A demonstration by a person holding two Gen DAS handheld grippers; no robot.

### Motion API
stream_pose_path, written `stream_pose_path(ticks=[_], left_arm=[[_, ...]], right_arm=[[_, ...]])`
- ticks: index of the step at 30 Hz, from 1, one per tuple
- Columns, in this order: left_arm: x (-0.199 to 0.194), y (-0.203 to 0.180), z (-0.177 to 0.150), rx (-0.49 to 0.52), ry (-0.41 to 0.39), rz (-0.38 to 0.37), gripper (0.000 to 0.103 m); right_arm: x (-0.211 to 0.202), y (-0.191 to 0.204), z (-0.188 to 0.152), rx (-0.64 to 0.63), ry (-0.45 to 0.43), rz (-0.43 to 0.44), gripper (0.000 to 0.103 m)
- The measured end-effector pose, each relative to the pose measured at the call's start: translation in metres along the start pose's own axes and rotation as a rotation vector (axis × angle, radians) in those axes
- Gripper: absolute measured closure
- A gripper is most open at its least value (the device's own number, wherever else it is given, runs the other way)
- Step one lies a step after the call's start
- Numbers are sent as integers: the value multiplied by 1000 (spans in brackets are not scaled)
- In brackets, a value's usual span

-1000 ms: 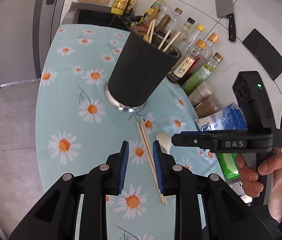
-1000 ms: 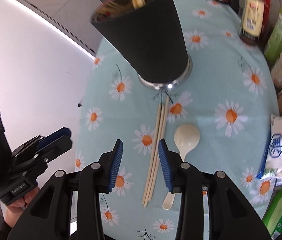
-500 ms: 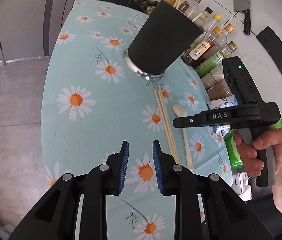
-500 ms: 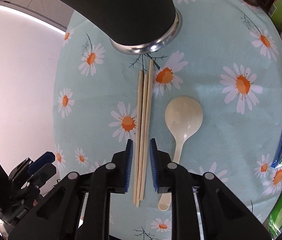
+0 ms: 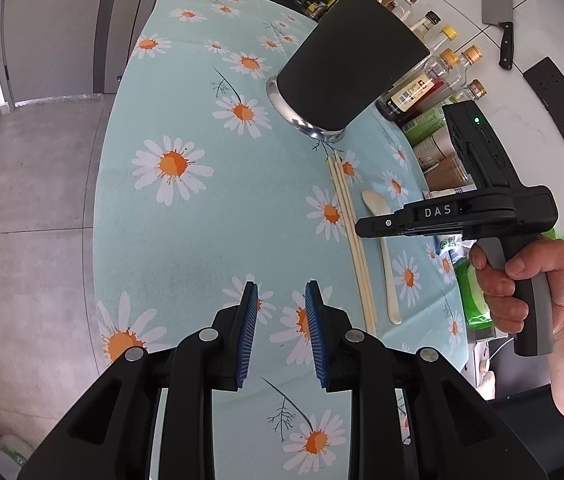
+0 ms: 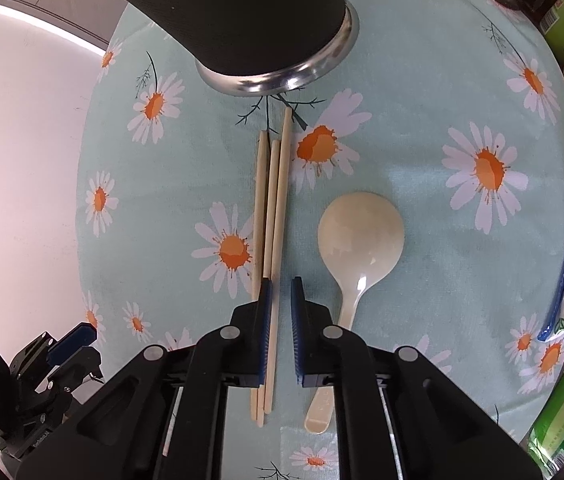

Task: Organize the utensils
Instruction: 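Lower the right tool onto a wooden chopstick and close on it, then grasp another wooden chopstick with the left tool while the right tool holds its chopstick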

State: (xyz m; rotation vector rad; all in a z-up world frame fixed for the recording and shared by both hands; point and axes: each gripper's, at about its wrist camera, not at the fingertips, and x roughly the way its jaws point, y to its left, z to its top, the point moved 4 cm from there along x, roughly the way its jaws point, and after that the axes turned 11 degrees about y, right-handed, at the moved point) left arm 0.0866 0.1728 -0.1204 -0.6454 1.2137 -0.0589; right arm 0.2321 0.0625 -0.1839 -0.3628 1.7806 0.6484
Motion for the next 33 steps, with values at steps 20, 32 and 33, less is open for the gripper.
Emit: stream_pose_path(ticks=[20,32,33], left_arm=[[11,-2,4,22,42,-7,79],[28,-20,19,37,108,3,79],[29,-21,21,34,115,3,79]], right_arm=[[8,33,3,40,14,-170,97],[-16,19,-6,31,-20,-54,97],[-22,18,-8,28,-28,-45,97]])
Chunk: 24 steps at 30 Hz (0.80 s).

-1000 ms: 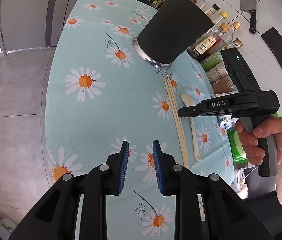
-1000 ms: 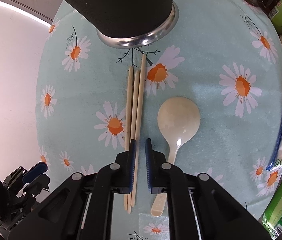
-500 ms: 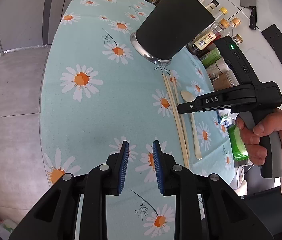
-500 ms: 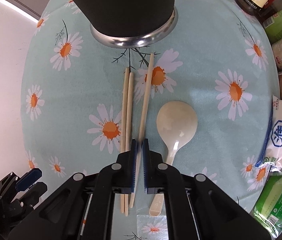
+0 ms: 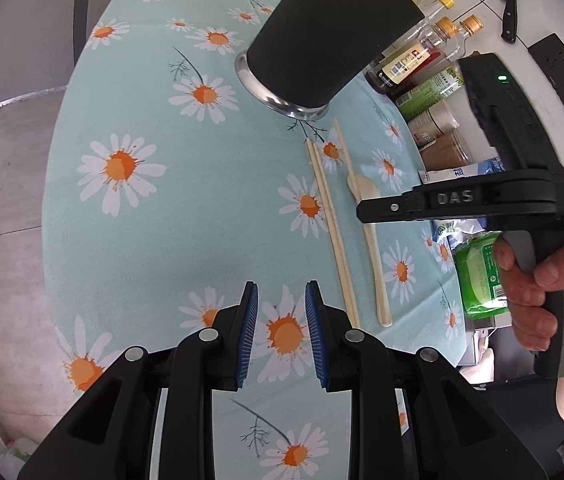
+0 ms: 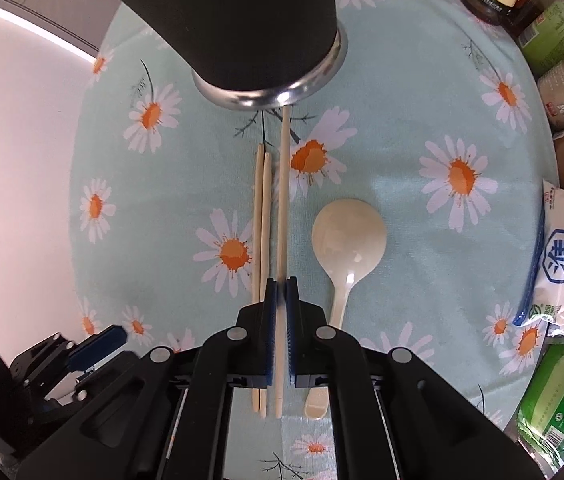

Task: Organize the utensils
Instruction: 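Grasp another wooden chopstick with the left tool while the right tool holds its chopstick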

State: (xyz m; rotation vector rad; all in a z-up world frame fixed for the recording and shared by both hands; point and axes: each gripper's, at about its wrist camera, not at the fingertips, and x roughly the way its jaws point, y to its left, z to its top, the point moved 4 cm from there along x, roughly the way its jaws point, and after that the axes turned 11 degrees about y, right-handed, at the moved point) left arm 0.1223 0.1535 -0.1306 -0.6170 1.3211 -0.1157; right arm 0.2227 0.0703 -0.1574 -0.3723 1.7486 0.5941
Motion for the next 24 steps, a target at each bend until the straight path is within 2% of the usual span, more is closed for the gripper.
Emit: stream_pose_path(ticks=[11,14,17,24], left_arm=[[33,-35,33,-11,117,2,79],[44,-42,41,-15,141,26,79],[54,-48,48,-21,160,88,79],[69,-51,52,-23,197,181,80]], right_arm=[[-42,-29,-26,-59,-61,129,97],[-46,-39,-35,-70,-67,147,97],[-47,-47,-38,-77,-70,168,97],[-52,-61,-42,-108,-70,207,97]])
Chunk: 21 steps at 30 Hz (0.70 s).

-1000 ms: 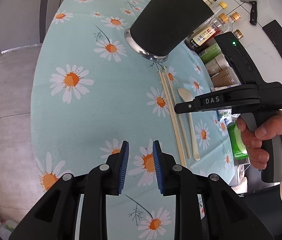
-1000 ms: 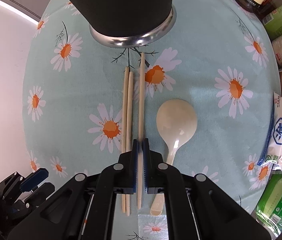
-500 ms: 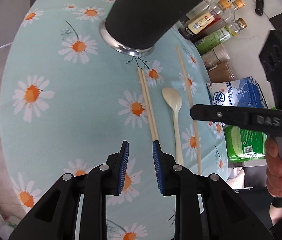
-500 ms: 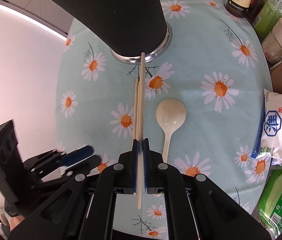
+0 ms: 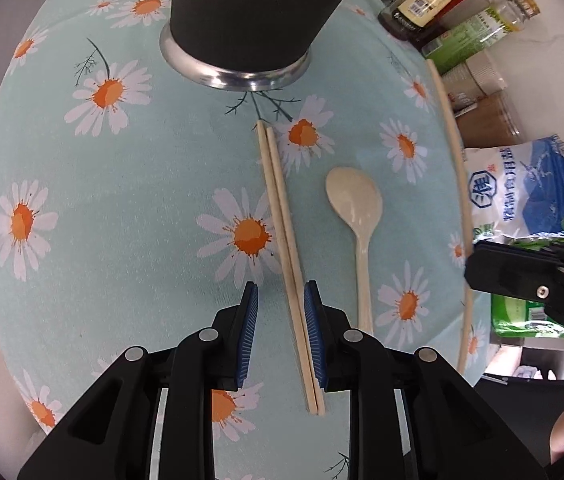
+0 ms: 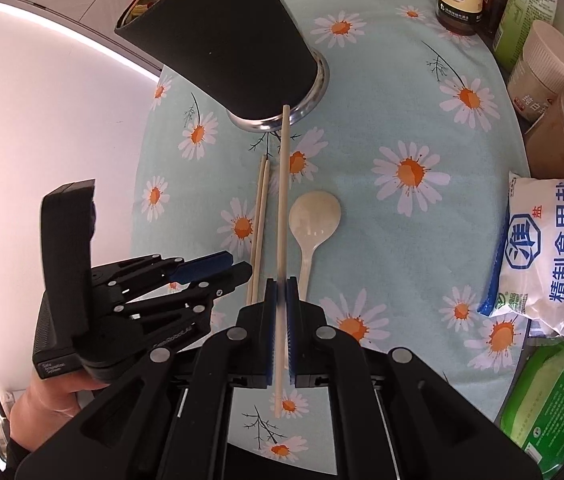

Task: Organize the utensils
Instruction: 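Grasp another wooden chopstick with the left tool while the right tool holds its chopstick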

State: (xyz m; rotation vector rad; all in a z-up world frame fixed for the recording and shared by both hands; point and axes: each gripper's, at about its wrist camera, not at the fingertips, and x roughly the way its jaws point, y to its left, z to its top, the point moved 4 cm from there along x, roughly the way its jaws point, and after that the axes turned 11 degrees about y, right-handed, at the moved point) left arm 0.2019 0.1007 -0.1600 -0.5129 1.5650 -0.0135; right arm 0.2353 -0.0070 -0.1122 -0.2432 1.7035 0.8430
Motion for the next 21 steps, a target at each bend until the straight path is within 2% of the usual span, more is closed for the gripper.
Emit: stream_pose_path(ticks=[4,21], left_arm=[[0,0,4,-18,-4,43,86],[13,-28,17,-54,19,166,87]], right_arm=[[0,-3,-1,-22,7,19,97],[1,-13,-5,-52,35,72,97]])
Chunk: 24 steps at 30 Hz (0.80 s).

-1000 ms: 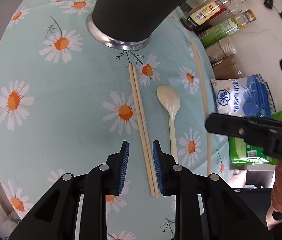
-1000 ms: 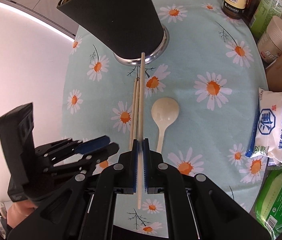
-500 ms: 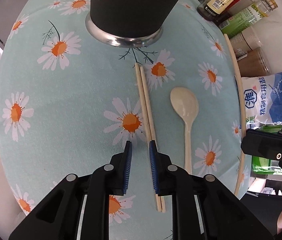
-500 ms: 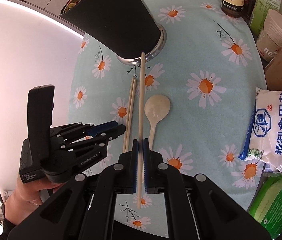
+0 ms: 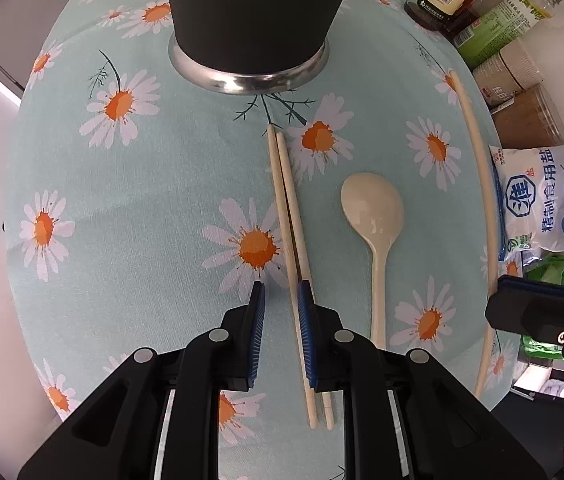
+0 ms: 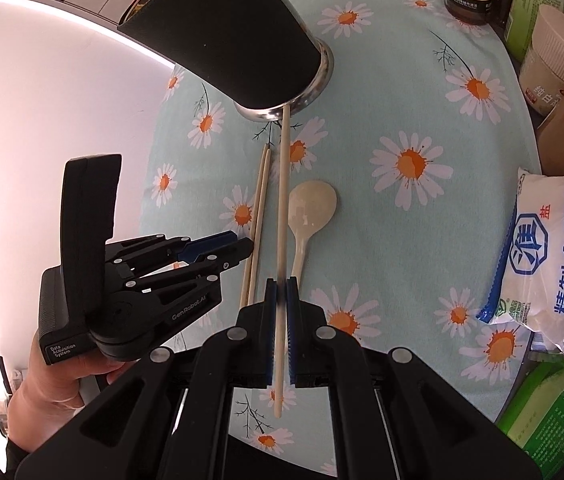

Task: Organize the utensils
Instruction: 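Grasp another wooden chopstick with the left tool while the right tool holds its chopstick, then lift both chopsticks upright and carry them over the black holder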

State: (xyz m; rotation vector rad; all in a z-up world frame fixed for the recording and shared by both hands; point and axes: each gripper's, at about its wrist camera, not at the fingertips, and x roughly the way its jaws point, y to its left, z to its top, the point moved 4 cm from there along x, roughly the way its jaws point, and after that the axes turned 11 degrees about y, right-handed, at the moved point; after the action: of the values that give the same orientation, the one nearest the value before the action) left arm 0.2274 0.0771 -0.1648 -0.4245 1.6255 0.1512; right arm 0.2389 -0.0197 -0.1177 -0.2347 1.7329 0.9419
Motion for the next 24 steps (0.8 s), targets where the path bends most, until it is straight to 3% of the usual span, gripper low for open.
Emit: stream_pose_path(ticks=[11,17,24], left_arm=[[1,-4,8,-36,16,29,98],[-2,12,8,-75,9,-62,99],[-13,34,-6,-51,-29,-122,99]], right_arm=[[3,-4,5,-1,17,30,97],[5,-2,7,11,9,16,97],[14,11,10,35,3,-4,97]])
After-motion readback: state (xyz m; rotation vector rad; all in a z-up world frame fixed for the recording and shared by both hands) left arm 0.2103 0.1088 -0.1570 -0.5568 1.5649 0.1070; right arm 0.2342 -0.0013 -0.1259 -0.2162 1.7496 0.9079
